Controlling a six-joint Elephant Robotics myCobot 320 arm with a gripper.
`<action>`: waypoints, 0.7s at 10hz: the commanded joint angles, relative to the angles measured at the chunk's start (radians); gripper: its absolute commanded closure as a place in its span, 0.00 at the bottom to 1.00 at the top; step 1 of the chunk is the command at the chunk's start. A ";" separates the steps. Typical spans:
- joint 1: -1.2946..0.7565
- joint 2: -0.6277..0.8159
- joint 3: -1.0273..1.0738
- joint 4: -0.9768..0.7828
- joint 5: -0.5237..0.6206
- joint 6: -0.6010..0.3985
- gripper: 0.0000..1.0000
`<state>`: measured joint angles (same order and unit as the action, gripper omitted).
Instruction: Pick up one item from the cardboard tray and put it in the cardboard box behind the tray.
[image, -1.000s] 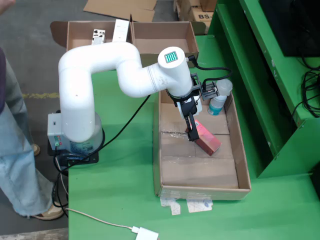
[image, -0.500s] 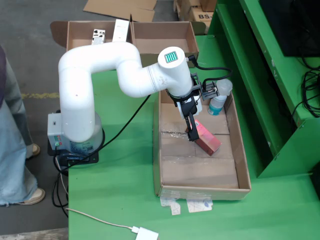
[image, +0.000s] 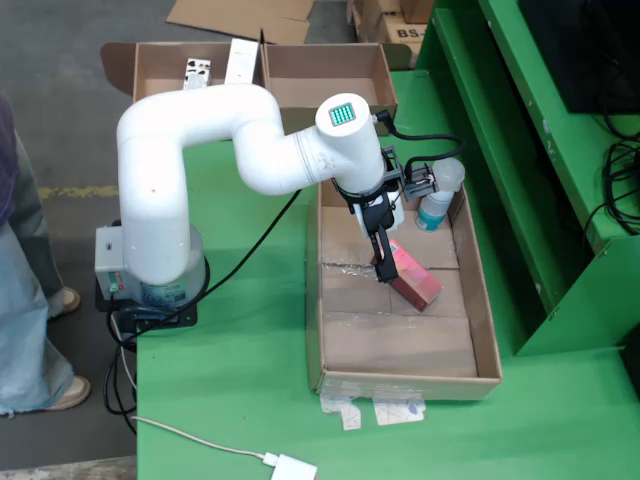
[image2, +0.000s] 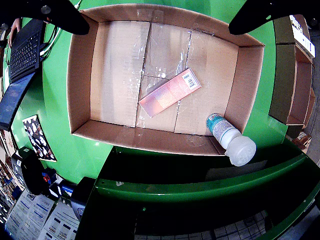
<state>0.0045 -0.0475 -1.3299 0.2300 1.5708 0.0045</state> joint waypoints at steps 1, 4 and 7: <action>0.000 0.017 0.025 0.011 0.000 0.000 0.00; 0.000 0.017 0.025 0.011 0.000 0.000 0.00; 0.013 -0.006 0.026 0.057 -0.012 0.002 0.00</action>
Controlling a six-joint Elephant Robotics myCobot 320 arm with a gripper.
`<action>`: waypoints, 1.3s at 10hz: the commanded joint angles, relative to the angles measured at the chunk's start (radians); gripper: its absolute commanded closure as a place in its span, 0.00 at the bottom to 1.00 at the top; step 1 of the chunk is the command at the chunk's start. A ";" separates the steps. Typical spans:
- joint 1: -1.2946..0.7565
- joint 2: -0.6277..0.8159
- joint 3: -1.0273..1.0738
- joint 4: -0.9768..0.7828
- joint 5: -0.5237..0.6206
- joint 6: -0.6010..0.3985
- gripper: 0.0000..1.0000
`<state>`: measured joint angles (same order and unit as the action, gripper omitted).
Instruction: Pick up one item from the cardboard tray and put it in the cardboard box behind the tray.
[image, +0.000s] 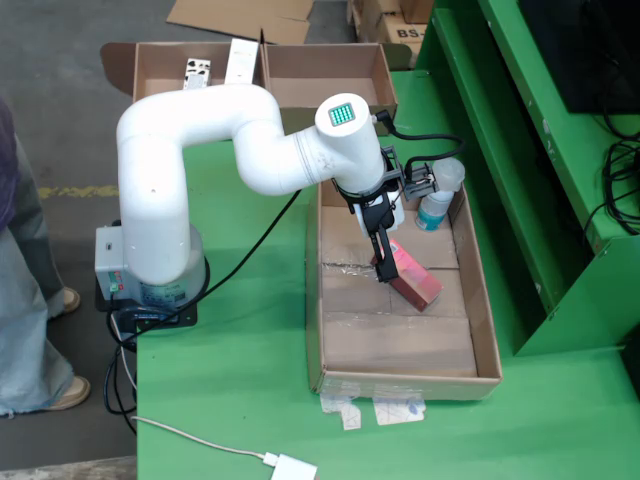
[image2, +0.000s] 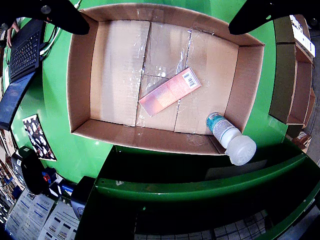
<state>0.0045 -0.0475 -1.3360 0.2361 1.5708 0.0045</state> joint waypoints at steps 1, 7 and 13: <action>0.013 -0.006 0.032 0.051 -0.012 0.002 0.00; 0.068 -0.262 0.391 -0.034 -0.050 0.039 0.00; 0.070 -0.318 0.485 -0.076 -0.045 0.035 0.00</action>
<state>0.0674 -0.3896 -0.8851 0.1503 1.5263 0.0459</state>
